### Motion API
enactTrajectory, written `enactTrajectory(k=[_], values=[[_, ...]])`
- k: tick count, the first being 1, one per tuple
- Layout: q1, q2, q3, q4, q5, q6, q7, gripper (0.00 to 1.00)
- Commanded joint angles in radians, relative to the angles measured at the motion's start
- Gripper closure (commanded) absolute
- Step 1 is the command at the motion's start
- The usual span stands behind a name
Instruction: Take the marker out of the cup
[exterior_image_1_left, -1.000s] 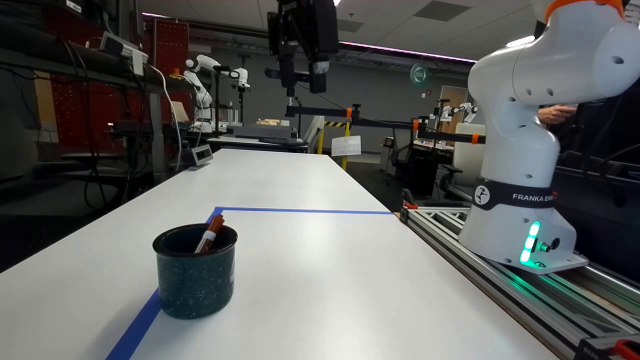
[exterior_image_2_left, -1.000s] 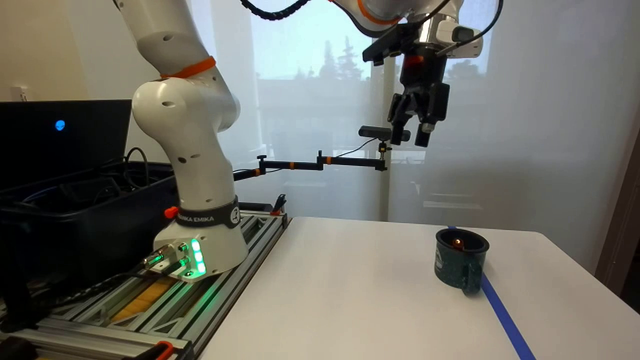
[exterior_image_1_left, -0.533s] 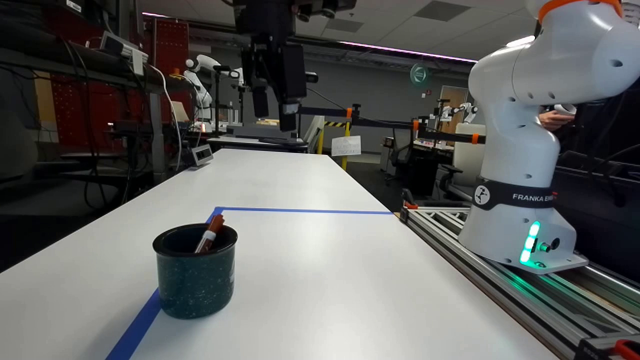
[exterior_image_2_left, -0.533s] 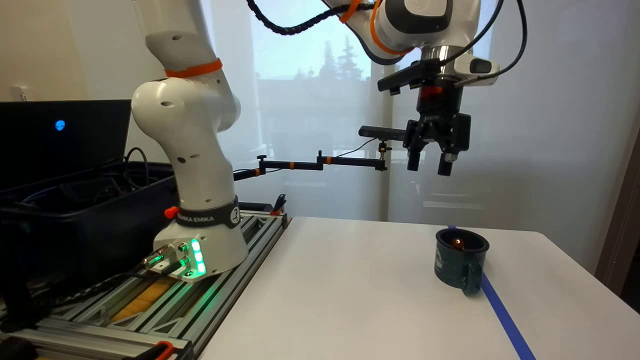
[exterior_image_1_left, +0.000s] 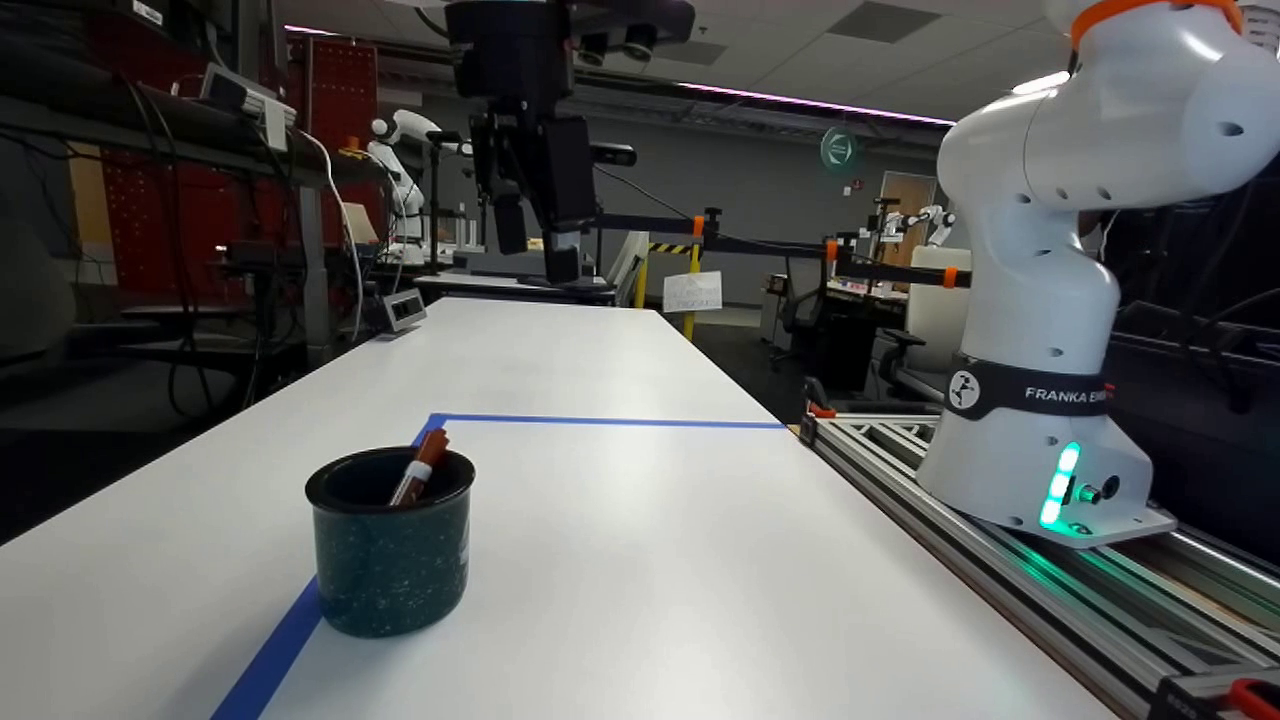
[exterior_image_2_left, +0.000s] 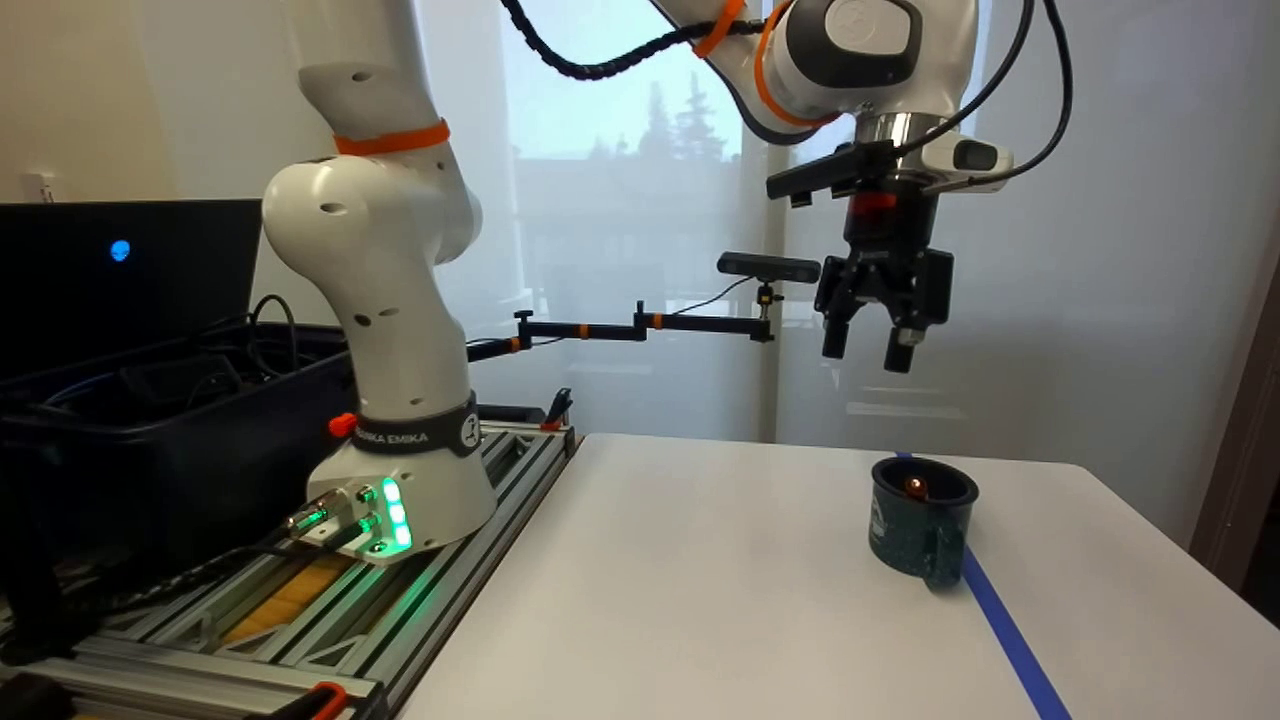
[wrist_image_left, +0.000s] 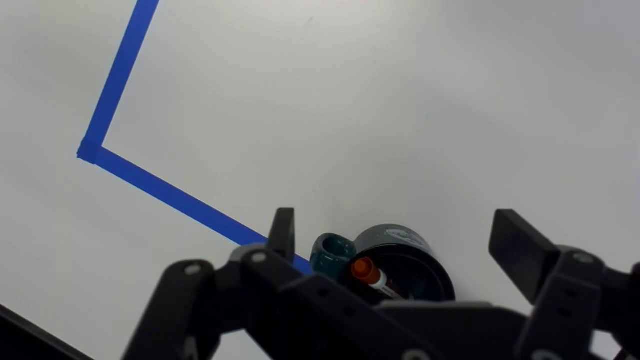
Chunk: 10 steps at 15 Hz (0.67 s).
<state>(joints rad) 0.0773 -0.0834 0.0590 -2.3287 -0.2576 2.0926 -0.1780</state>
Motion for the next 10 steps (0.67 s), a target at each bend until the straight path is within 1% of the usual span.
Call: enactTrajectory(k=[1, 7, 10], values=[[-0.005, 0.031, 0.002, 0.018, -0.02, 0.013, -0.011, 0.0], [-0.006, 0.129, 0.002, 0.065, -0.037, 0.049, -0.043, 0.0], [-0.005, 0.182, 0.004, 0.1, -0.024, 0.06, -0.093, 0.0]])
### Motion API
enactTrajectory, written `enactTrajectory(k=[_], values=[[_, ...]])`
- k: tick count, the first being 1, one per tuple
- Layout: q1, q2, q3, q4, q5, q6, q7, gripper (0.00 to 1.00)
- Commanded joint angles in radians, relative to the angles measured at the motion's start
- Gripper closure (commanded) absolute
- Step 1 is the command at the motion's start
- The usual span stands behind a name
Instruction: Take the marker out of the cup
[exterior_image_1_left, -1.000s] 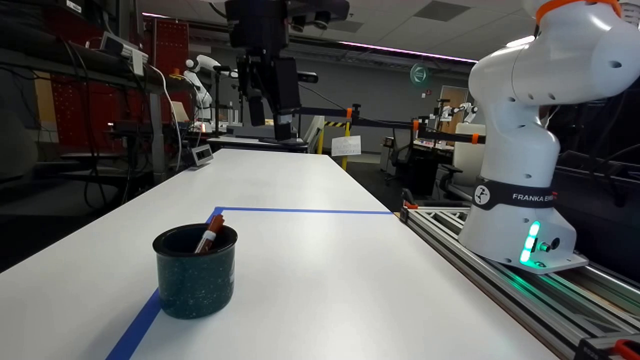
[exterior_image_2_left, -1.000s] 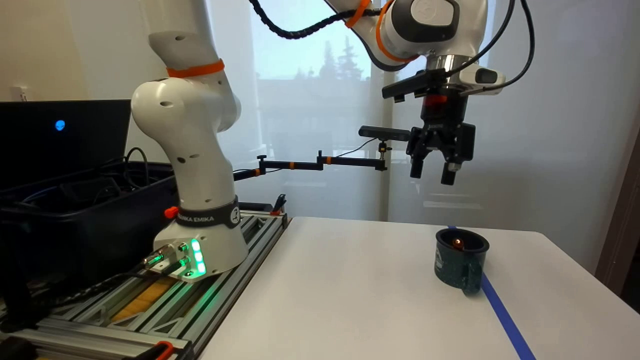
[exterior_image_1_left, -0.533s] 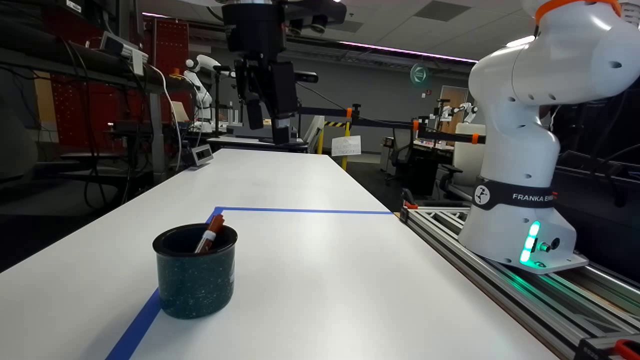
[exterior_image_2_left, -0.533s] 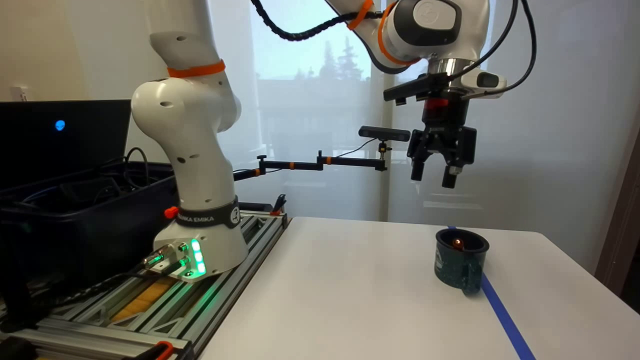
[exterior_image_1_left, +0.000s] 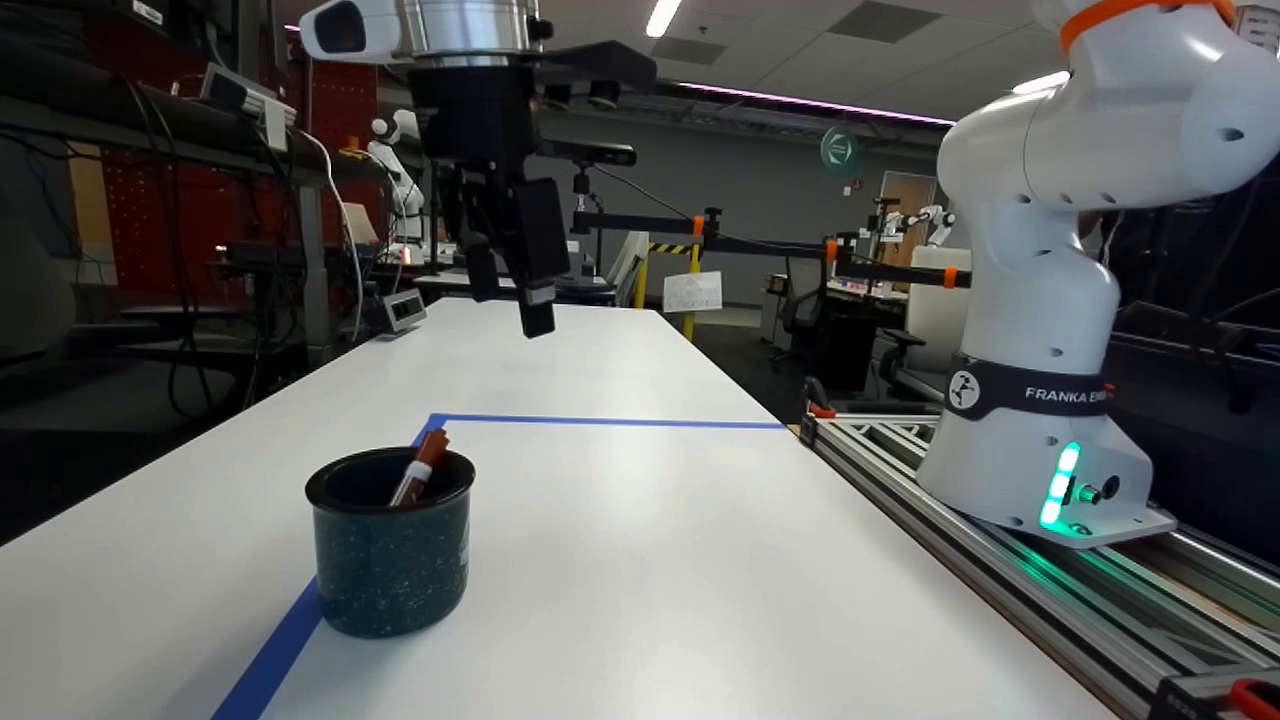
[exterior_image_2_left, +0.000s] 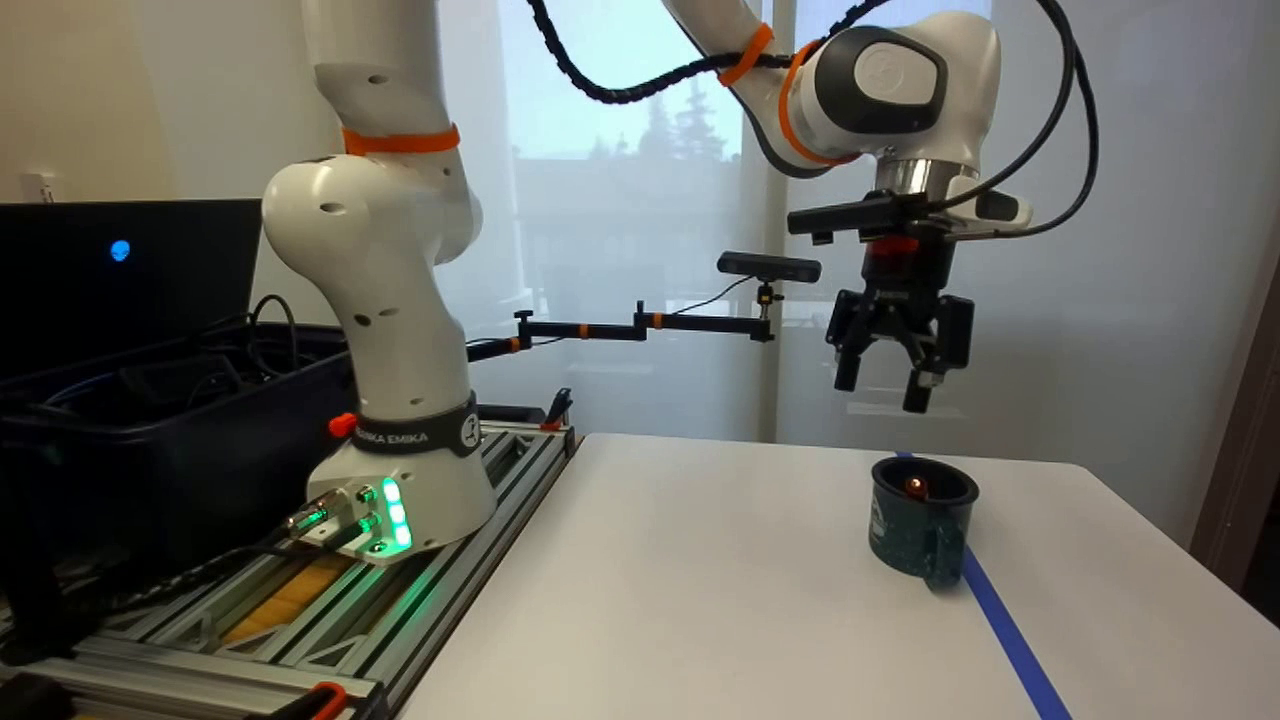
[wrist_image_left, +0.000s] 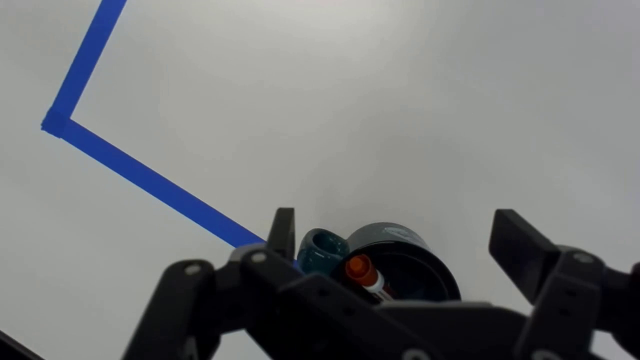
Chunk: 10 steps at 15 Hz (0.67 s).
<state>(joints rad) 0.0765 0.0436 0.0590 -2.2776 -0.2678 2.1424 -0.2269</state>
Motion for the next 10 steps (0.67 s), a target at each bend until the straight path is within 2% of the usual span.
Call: enactTrajectory(k=[1, 10], values=[[-0.004, 0.071, 0.004, 0.06, -0.016, 0.013, -0.052, 0.0], [0.0, 0.19, 0.011, 0.15, -0.027, 0.015, -0.103, 0.0]])
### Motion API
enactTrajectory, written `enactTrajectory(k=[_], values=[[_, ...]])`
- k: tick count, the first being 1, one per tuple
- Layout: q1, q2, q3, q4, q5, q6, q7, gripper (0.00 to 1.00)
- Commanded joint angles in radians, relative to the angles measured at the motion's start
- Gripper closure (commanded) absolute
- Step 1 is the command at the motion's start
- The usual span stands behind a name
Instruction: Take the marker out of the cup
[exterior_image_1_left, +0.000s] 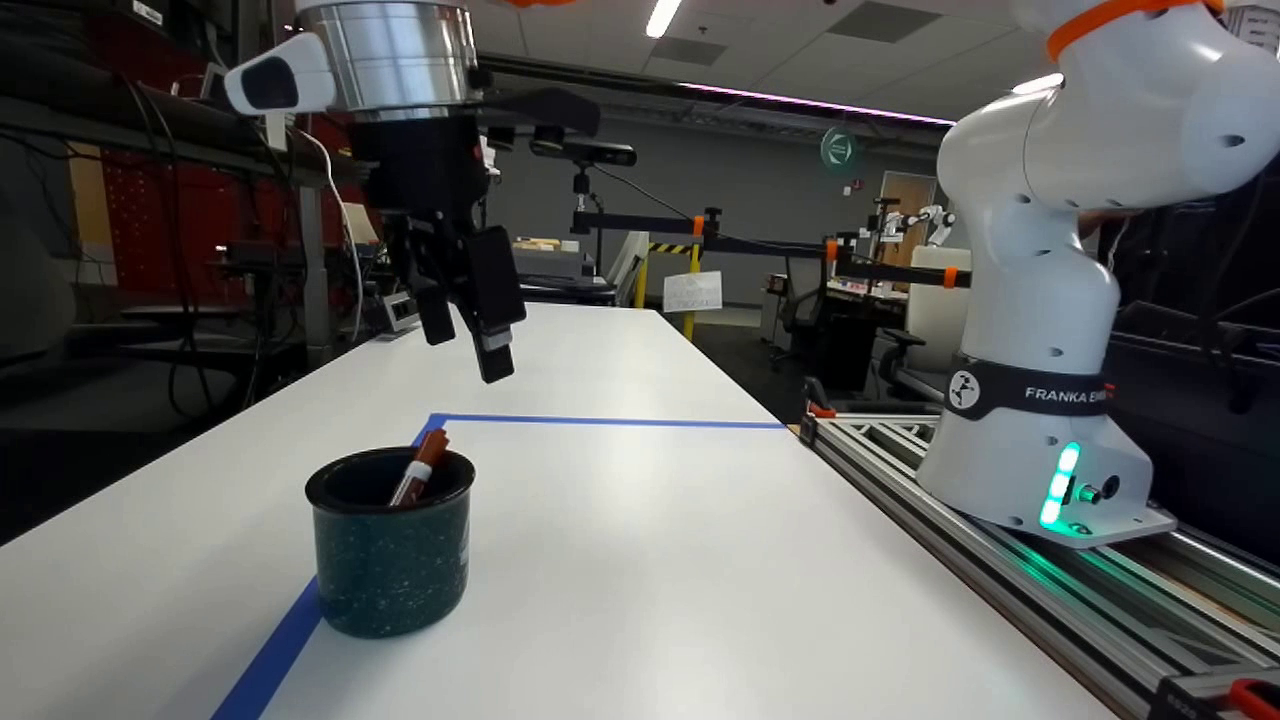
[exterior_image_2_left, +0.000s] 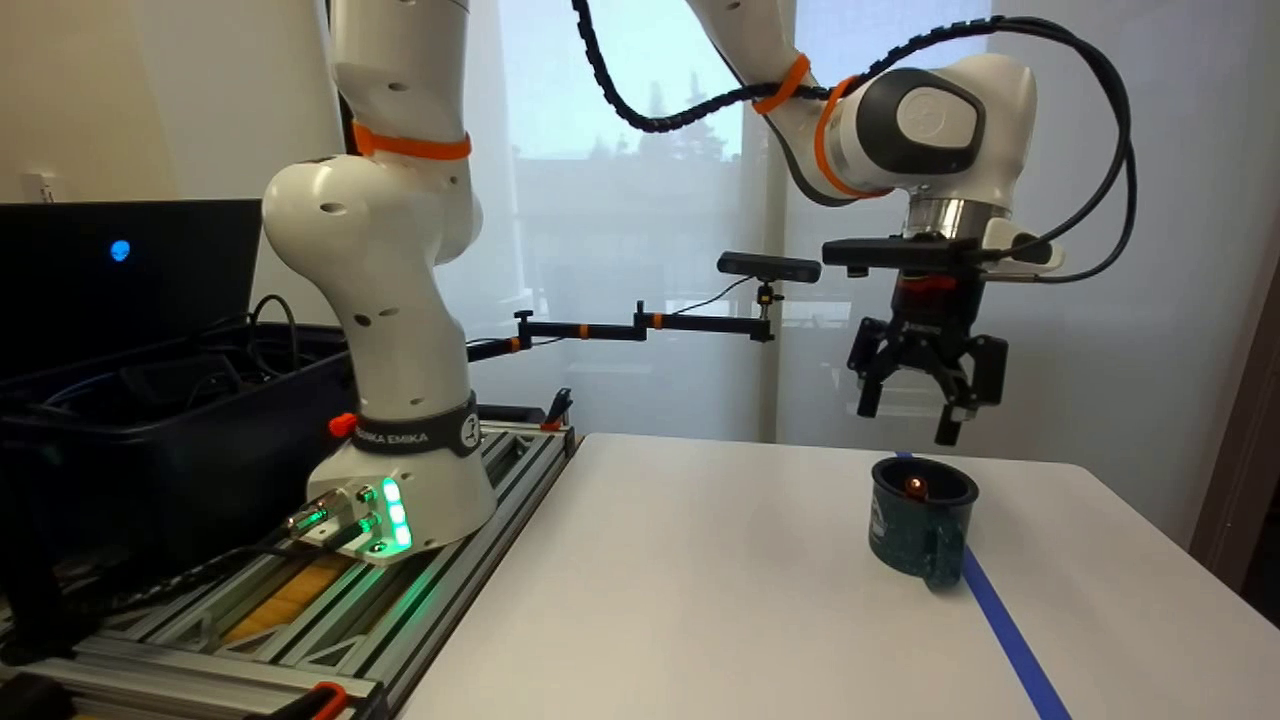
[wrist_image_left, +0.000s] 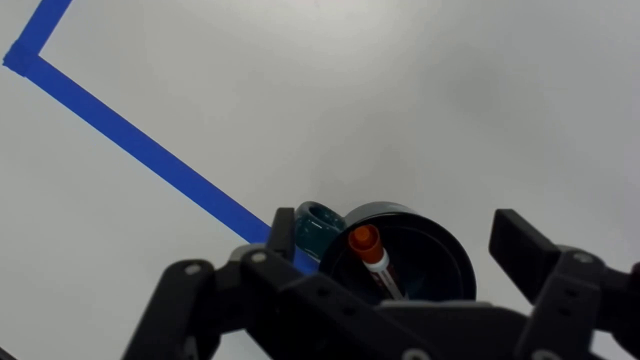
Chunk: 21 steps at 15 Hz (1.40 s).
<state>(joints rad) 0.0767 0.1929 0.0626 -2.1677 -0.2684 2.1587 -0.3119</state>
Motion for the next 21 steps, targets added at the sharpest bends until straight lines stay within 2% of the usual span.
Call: enactTrajectory(k=[1, 16, 17, 18, 20, 21], values=[[0.001, 0.049, 0.008, 0.047, -0.032, 0.0, -0.021, 0.0], [0.0, 0.176, 0.031, 0.136, -0.064, 0.014, -0.152, 0.0], [0.0, 0.181, 0.031, 0.14, -0.064, 0.016, -0.157, 0.03], [0.0, 0.186, 0.032, 0.144, -0.064, 0.018, -0.162, 0.19], [0.002, 0.195, 0.032, 0.151, -0.066, 0.021, -0.166, 0.29], [0.002, 0.197, 0.033, 0.153, -0.065, 0.021, -0.169, 0.39]])
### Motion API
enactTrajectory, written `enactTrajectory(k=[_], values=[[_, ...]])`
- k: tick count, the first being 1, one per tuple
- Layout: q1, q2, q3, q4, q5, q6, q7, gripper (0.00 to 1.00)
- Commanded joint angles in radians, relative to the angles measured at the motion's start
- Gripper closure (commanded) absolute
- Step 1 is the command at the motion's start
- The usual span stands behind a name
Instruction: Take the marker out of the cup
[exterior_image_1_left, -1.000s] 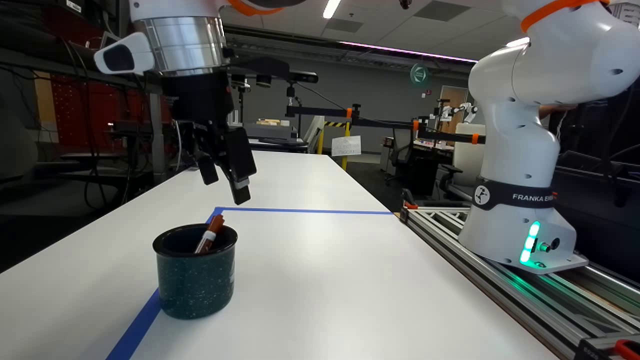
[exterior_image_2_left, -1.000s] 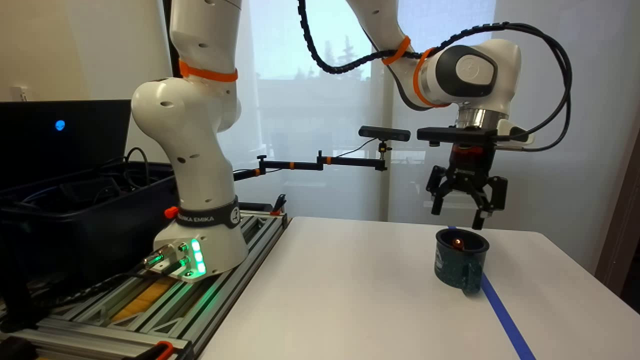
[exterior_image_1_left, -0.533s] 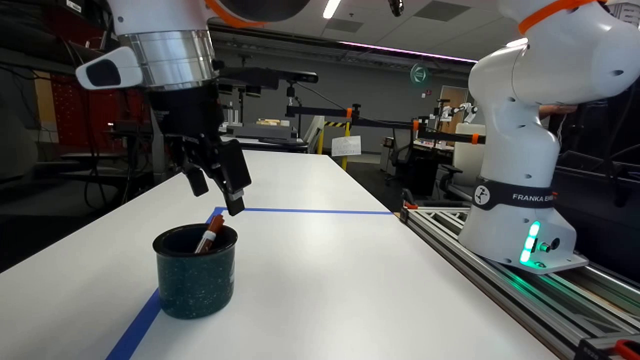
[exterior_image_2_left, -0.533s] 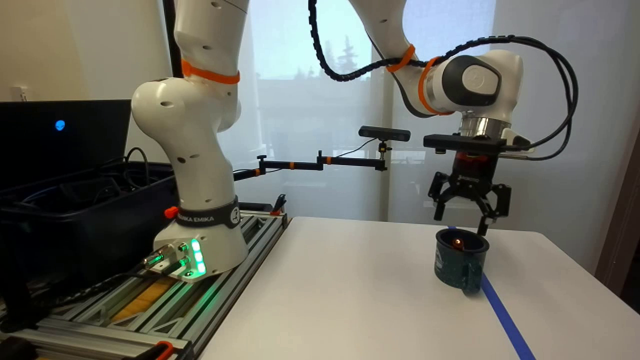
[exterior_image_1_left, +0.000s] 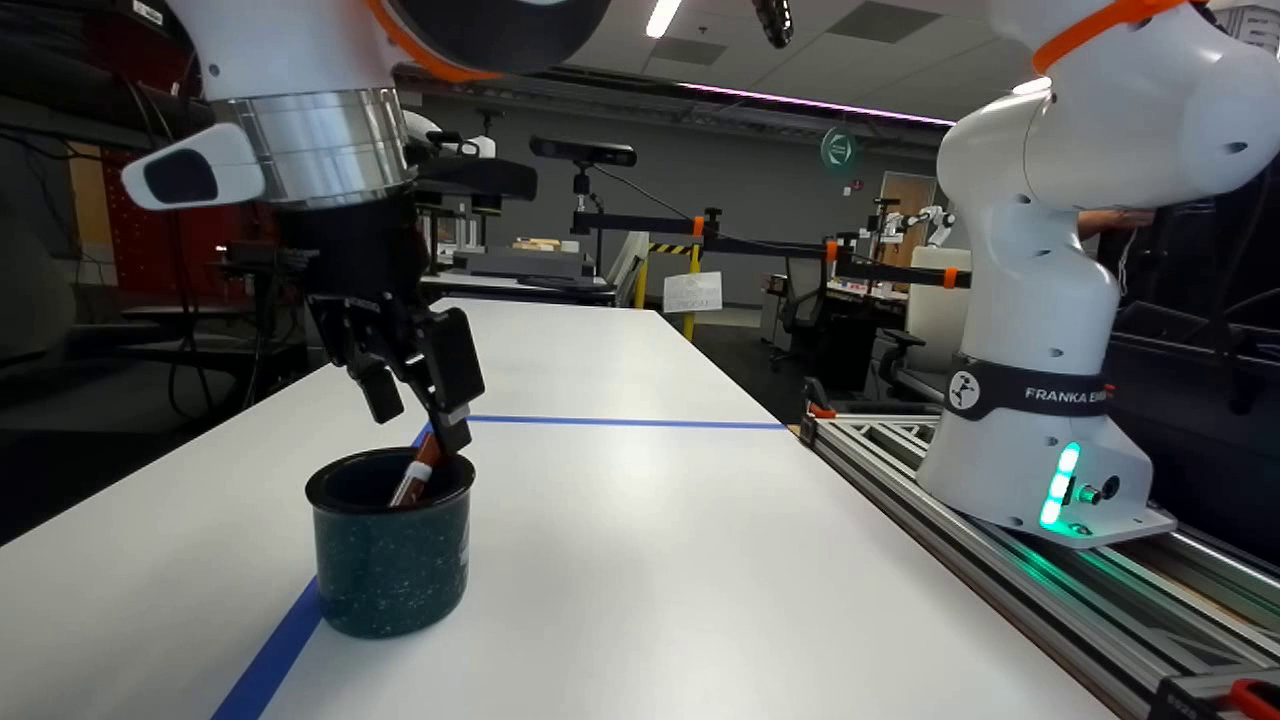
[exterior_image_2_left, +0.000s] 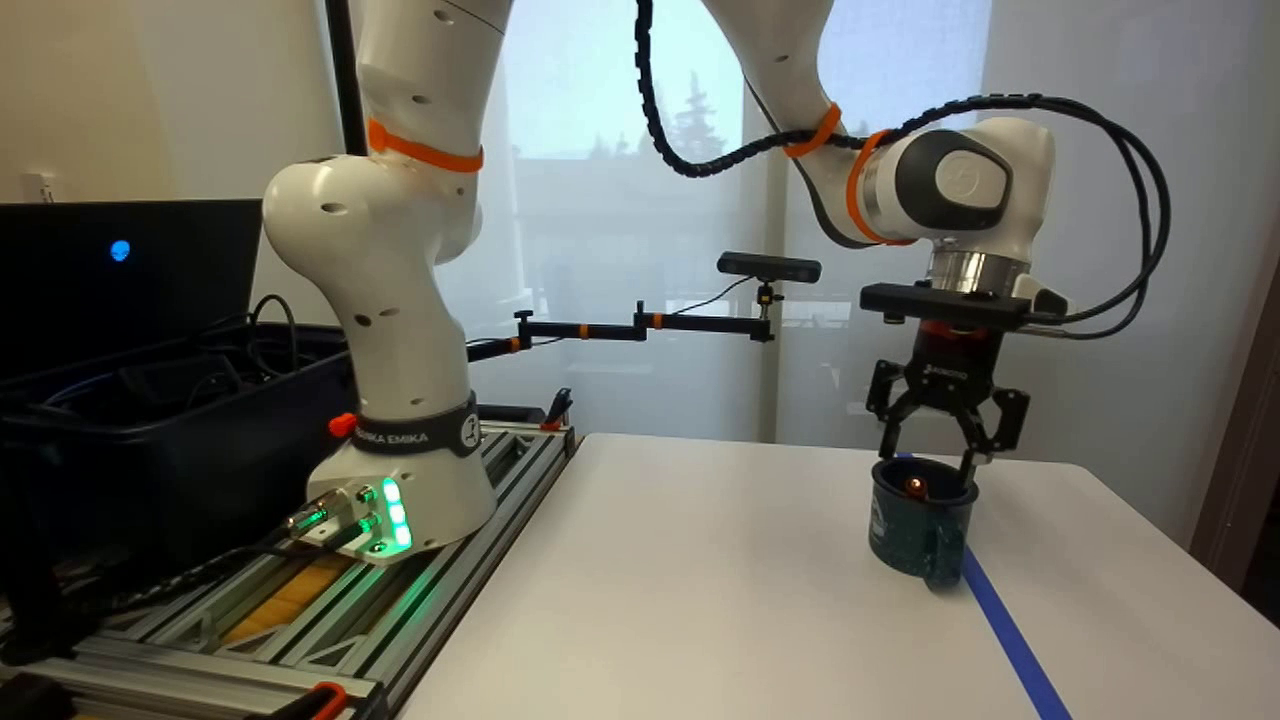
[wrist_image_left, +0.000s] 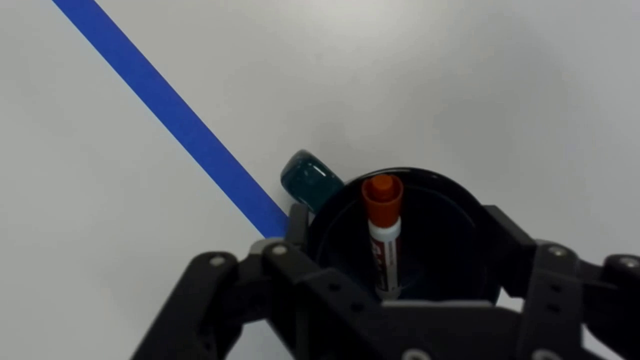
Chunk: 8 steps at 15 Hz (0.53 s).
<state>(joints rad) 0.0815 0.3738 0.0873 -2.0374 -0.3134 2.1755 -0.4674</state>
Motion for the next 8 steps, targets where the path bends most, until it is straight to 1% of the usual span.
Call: enactTrajectory(k=[1, 2, 3, 4, 5, 6, 7, 8], values=[[-0.003, 0.018, 0.009, 0.025, -0.02, 0.005, -0.017, 0.44], [-0.003, 0.021, 0.01, 0.028, -0.02, 0.006, -0.018, 0.48], [-0.002, 0.024, 0.011, 0.03, -0.02, 0.008, -0.018, 0.54], [-0.002, 0.026, 0.012, 0.033, -0.02, 0.008, -0.018, 0.56], [-0.002, 0.028, 0.013, 0.034, -0.019, 0.009, -0.019, 0.63], [-0.002, 0.029, 0.015, 0.036, -0.018, 0.01, -0.022, 0.61], [-0.002, 0.03, 0.016, 0.037, -0.018, 0.01, -0.025, 0.64], [-0.002, 0.031, 0.018, 0.038, -0.017, 0.011, -0.026, 0.61]])
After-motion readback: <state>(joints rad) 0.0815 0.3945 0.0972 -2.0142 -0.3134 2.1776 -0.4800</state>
